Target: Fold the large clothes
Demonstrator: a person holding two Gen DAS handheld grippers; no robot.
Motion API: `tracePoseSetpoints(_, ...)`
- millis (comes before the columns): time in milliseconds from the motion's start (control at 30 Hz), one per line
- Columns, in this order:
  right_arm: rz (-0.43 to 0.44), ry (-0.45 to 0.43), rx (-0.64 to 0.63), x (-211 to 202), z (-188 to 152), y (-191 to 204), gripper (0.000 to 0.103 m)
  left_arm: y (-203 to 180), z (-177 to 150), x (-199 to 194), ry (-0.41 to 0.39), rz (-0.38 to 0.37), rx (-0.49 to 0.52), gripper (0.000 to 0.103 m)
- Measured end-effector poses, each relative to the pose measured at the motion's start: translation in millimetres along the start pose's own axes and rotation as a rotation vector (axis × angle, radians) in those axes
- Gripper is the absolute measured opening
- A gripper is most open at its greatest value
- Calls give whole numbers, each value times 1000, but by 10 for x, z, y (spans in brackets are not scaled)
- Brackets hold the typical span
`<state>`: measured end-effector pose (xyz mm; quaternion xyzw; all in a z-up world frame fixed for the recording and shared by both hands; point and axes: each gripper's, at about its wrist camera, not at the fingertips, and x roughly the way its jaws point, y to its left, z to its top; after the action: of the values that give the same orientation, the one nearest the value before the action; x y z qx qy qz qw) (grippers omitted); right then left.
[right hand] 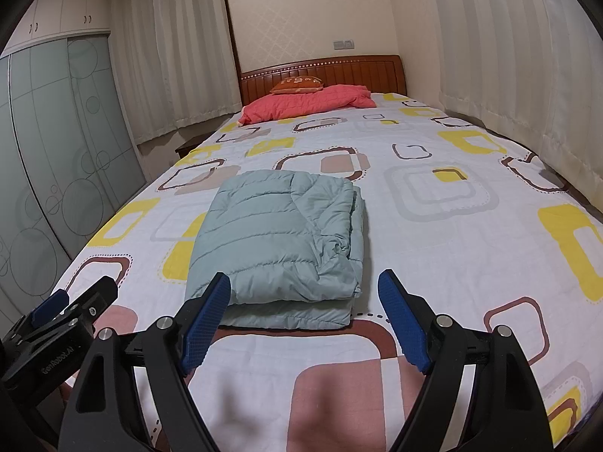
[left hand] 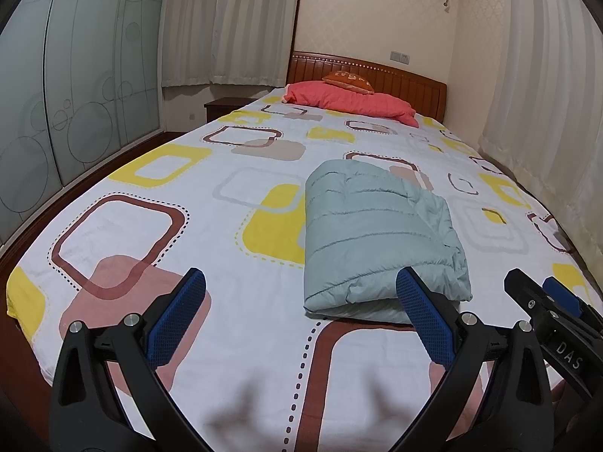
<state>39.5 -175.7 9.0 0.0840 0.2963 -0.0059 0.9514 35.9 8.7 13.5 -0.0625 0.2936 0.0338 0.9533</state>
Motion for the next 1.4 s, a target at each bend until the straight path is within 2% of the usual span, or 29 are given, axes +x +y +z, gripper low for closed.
tracePoseSetpoints(433, 1, 1, -1, -3, -1, 13, 79, 12, 3, -2, 8, 21, -11, 101)
tracePoseSetpoints(633, 1, -2, -4, -8, 3, 24, 79, -7, 2, -47, -23, 26, 2, 101)
tracePoseSetpoints(1000, 3, 2, -3, -6, -1, 23, 79, -17, 1, -6, -33, -7, 3, 101)
tracePoseSetpoints(1133, 6, 6, -5, 2, -10, 20, 79, -9, -19, 66, 15, -10, 3, 101)
tracePoseSetpoints(1267, 7, 8, -6, 9, -10, 17, 79, 26, -28, 110, 9, 14, -13, 101)
tracePoseSetpoints(1400, 4, 14, 3, 43, -13, -11, 79, 109, -38, 226, 42, 27, -33, 101)
